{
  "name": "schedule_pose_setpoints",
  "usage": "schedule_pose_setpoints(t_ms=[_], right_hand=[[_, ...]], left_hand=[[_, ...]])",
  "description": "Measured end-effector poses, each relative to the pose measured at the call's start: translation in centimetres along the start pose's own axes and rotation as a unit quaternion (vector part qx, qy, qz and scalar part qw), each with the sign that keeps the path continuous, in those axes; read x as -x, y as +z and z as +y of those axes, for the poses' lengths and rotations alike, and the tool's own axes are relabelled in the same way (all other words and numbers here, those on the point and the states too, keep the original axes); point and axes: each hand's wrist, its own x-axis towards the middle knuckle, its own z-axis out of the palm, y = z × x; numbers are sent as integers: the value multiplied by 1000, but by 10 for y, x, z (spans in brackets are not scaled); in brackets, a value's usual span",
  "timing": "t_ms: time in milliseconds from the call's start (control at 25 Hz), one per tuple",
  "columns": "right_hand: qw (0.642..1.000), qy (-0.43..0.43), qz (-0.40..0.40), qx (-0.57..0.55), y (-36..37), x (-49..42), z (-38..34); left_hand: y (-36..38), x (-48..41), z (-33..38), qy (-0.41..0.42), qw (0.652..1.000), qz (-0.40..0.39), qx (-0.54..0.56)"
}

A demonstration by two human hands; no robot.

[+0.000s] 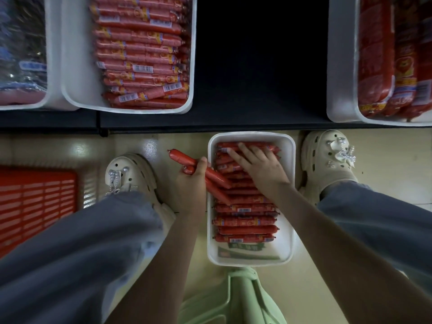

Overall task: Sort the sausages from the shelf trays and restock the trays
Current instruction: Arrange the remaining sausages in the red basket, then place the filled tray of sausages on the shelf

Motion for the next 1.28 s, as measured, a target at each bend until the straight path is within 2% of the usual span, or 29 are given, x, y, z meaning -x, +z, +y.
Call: schedule_pose_setpoints(t_ms=[160, 240, 280, 360, 400, 440, 520, 560, 600, 640, 680, 720, 760, 800, 840, 880, 1000, 1200, 1280], right_hand=[[999, 22, -19, -36, -1, -6, 5], [990, 45, -3, -130, -2, 8, 1], [972, 68, 17, -225, -6, 18, -3], [901, 70, 32, -428, -18, 39, -11], [882, 50, 18, -469, -23, 48, -18], [889, 26, 3, -457, -22, 56, -24], [929, 22, -19, -368, -10, 65, -28], [942, 34, -31, -331, 0, 66, -25], [954, 44, -46, -292, 10, 68, -21], [969, 47, -44, -237, 18, 69, -17], [984, 44, -23, -169, 28, 71, -13], [993, 43, -3, -111, 36, 72, -12], [996, 48, 21, -67, 39, 69, -11], [997, 42, 51, -43, 42, 65, -8], [997, 26, 70, -31, 43, 60, -7], [996, 15, 91, -12, 44, 54, -4], [996, 15, 90, 24, 38, 37, 0], [995, 77, -23, -51, 27, 42, -13], [993, 95, 12, -65, 37, 55, -17]], left_hand=[[4, 8, 7, -3, 999, 7, 37], [6, 9, 5, -14, 998, 7, 64], [9, 9, 4, -19, 997, -7, 69], [21, 15, -2, -30, 995, -70, 66], [27, 19, -5, -50, 991, -104, 72], [33, 25, -5, -80, 983, -138, 95], [42, 37, -8, -135, 957, -208, 148], [45, 42, -11, -127, 957, -219, 143], [44, 46, -14, -69, 973, -204, 82], [41, 45, -21, 39, 985, -164, -31], [36, 43, -28, 171, 964, -112, -168], [31, 39, -37, 299, 902, -81, -301], [27, 34, -47, 396, 818, -77, -410], [23, 27, -57, 458, 735, -84, -492], [20, 21, -65, 489, 676, -92, -543], [17, 14, -75, 497, 646, -97, -572], [14, 10, -81, 482, 627, -102, -603], [20, 15, -87, 462, 636, -114, -608], [21, 13, -86, 445, 637, -124, -617]])
